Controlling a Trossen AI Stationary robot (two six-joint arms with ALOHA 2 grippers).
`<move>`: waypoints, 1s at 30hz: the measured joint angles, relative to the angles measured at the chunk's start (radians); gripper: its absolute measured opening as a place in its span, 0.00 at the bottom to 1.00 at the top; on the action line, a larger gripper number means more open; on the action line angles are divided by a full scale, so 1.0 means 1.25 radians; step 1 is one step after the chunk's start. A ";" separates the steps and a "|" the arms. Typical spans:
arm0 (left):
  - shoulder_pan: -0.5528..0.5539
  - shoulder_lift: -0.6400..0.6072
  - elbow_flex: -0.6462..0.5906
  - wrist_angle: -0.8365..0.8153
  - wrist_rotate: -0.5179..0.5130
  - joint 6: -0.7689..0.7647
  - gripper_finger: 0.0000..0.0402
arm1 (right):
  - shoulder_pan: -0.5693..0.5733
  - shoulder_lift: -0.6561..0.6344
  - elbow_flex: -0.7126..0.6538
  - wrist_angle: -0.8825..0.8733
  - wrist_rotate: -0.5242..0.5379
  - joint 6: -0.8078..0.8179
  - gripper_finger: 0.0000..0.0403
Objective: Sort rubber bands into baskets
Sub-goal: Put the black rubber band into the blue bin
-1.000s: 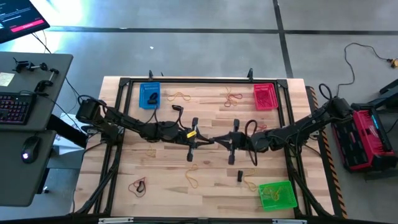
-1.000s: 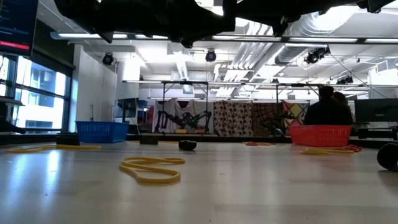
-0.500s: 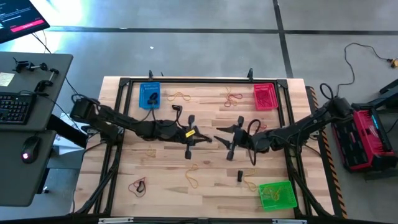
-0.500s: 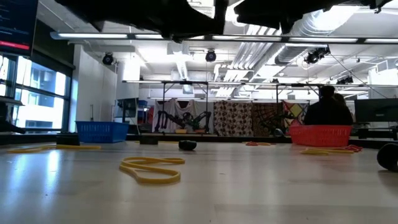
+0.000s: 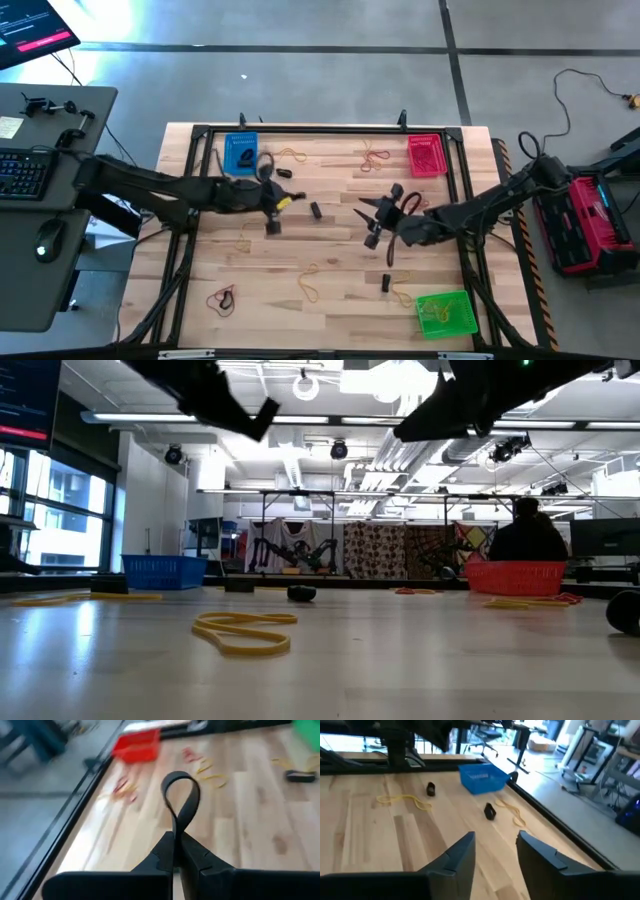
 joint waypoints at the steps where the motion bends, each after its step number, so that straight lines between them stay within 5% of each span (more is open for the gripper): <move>1: 0.010 -0.020 0.000 -0.037 -0.010 -0.021 0.00 | -0.004 0.000 0.000 -0.008 -0.004 0.008 0.30; 9: 0.173 -0.134 0.000 -0.299 -0.013 -0.148 0.00 | -0.032 0.001 0.000 -0.022 -0.062 0.018 0.02; 21: 0.538 -0.110 0.000 -0.469 0.134 -0.182 0.00 | -0.050 0.001 0.000 -0.022 -0.098 0.023 0.01; 24: 0.619 -0.078 0.000 -0.476 0.214 -0.146 0.00 | -0.050 0.001 0.000 -0.025 -0.098 0.023 0.00; 30: 0.745 0.033 0.006 -0.477 0.231 -0.087 0.00 | -0.050 0.001 0.000 -0.025 -0.098 0.020 0.00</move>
